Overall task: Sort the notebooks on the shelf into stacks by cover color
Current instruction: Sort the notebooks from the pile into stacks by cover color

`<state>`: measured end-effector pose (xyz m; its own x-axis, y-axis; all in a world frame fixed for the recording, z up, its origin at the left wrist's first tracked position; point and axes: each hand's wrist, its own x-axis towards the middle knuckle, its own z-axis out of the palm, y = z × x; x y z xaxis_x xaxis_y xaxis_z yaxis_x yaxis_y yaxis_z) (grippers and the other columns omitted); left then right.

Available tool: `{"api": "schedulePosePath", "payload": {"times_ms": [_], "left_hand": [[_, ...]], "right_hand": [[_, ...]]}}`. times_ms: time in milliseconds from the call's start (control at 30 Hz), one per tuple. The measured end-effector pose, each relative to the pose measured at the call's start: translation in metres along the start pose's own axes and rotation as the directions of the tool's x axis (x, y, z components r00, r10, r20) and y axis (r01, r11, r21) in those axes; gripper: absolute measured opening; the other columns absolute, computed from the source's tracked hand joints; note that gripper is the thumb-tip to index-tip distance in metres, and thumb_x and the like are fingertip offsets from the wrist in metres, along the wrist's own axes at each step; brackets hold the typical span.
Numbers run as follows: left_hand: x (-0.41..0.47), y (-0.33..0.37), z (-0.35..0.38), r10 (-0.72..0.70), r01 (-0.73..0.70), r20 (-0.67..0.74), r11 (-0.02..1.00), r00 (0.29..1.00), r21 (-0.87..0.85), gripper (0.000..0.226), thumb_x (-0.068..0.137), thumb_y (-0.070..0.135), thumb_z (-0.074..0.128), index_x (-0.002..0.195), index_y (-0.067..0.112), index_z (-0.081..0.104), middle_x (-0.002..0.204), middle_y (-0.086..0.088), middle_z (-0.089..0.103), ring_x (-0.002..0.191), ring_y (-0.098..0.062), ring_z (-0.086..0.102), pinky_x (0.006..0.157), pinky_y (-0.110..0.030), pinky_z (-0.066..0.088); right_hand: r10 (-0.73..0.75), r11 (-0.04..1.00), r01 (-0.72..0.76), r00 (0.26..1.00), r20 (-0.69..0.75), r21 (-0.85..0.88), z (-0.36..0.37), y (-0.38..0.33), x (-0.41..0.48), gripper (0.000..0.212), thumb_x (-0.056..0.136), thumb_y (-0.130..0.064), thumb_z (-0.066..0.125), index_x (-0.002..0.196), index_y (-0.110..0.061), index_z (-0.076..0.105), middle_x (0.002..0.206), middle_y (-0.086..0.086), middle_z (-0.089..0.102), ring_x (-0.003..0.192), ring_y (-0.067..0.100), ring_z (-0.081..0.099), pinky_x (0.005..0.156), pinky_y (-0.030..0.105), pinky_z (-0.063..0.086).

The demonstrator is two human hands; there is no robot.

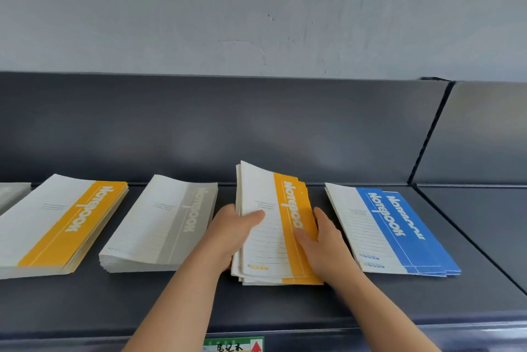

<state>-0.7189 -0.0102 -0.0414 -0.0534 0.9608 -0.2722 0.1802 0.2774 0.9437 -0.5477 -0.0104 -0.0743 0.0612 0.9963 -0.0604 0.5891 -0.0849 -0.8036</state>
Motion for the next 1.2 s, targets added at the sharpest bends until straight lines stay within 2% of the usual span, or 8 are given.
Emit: {"api": "schedulePosePath", "payload": {"times_ms": [67, 167, 400, 600, 767, 900, 1100, 1200], "left_hand": [[-0.010, 0.003, -0.002, 0.094, -0.092, 0.026, 0.992, 0.995, -0.088, 0.023, 0.093, 0.025, 0.060, 0.116, 0.022, 0.061, 0.104, 0.005, 0.073, 0.092, -0.014, 0.070, 0.078, -0.034, 0.056], [-0.023, 0.012, -0.008, 0.265, -0.259, 0.018, 0.955, 0.964, -0.145, 0.030, 0.092, 0.020, 0.062, 0.120, 0.031, 0.056, 0.108, 0.013, 0.070, 0.098, -0.009, 0.067, 0.082, -0.031, 0.054], [-0.024, 0.024, -0.018, 0.417, -0.416, -0.009, 0.909, 0.909, 0.013, 0.048, 0.089, 0.017, 0.065, 0.127, 0.039, 0.045, 0.118, 0.019, 0.062, 0.114, -0.006, 0.056, 0.097, -0.034, 0.046], [-0.026, 0.017, -0.006, 0.431, -0.431, -0.007, 0.902, 0.903, -0.020, 0.073, 0.061, 0.057, 0.075, 0.126, 0.040, 0.046, 0.118, 0.018, 0.062, 0.112, -0.007, 0.058, 0.094, -0.036, 0.048], [-0.036, 0.072, 0.006, 0.491, -0.535, -0.285, 0.838, 0.823, -0.103, 0.066, 0.072, 0.065, 0.061, 0.116, 0.016, 0.058, 0.106, -0.002, 0.066, 0.095, -0.021, 0.063, 0.080, -0.039, 0.054], [-0.031, 0.085, 0.015, 0.388, -0.488, -0.422, 0.858, 0.819, -0.159, 0.011, 0.089, 0.032, 0.059, 0.091, 0.025, 0.067, 0.086, 0.009, 0.068, 0.080, -0.012, 0.065, 0.058, -0.021, 0.049], [-0.026, 0.061, 0.015, 0.572, -0.640, -0.409, 0.767, 0.711, -0.040, 0.029, 0.099, 0.046, 0.035, 0.104, 0.026, 0.055, 0.088, 0.018, 0.062, 0.080, -0.001, 0.061, 0.058, -0.013, 0.047], [-0.024, 0.027, 0.016, 0.598, -0.609, -0.278, 0.791, 0.751, 0.056, 0.030, 0.093, 0.050, 0.038, 0.120, 0.038, 0.039, 0.104, 0.027, 0.056, 0.096, 0.004, 0.057, 0.064, -0.009, 0.048]], "right_hand": [[0.073, 0.983, -0.075, 0.997, 0.017, 0.169, -0.008, -0.007, -0.001, 0.072, 0.092, -0.046, 0.051, 0.149, -0.026, 0.013, 0.152, -0.003, 0.030, 0.136, 0.025, 0.034, 0.110, 0.046, 0.032], [-0.026, 0.922, 0.020, 1.000, 0.012, 0.388, -0.025, -0.023, -0.002, 0.044, 0.088, -0.042, 0.060, 0.128, -0.034, 0.043, 0.127, -0.009, 0.058, 0.109, 0.015, 0.059, 0.097, 0.045, 0.047], [-0.303, 0.865, 0.299, 0.951, -0.054, 0.404, -0.045, -0.039, -0.012, 0.029, 0.091, -0.028, 0.058, 0.109, -0.044, 0.042, 0.110, -0.023, 0.059, 0.101, 0.003, 0.060, 0.078, 0.022, 0.049], [-0.296, 0.802, 0.293, 0.952, -0.080, 0.520, -0.039, -0.033, -0.019, 0.018, 0.093, -0.030, 0.053, 0.109, -0.037, 0.054, 0.107, -0.016, 0.066, 0.104, 0.008, 0.061, 0.087, 0.030, 0.048], [-0.211, 0.701, 0.324, 0.945, -0.250, 0.636, -0.061, -0.081, -0.011, 0.027, 0.089, -0.049, 0.052, 0.104, -0.029, 0.062, 0.098, -0.012, 0.068, 0.089, 0.002, 0.066, 0.075, 0.026, 0.051], [-0.082, 0.729, 0.214, 0.970, -0.227, 0.651, -0.060, -0.097, -0.001, 0.022, 0.091, -0.041, 0.053, 0.088, -0.022, 0.064, 0.082, 0.006, 0.071, 0.084, 0.022, 0.070, 0.080, 0.042, 0.056], [-0.140, 0.671, 0.272, 0.960, -0.243, 0.690, -0.047, -0.076, 0.002, 0.062, 0.074, -0.072, 0.048, 0.104, -0.020, 0.062, 0.100, 0.002, 0.069, 0.095, 0.019, 0.066, 0.086, 0.042, 0.053], [-0.288, 0.738, 0.370, 0.929, -0.232, 0.564, -0.033, -0.050, -0.007, 0.017, 0.089, -0.045, 0.055, 0.103, -0.035, 0.054, 0.098, -0.019, 0.066, 0.095, 0.007, 0.064, 0.075, 0.027, 0.053]]}}
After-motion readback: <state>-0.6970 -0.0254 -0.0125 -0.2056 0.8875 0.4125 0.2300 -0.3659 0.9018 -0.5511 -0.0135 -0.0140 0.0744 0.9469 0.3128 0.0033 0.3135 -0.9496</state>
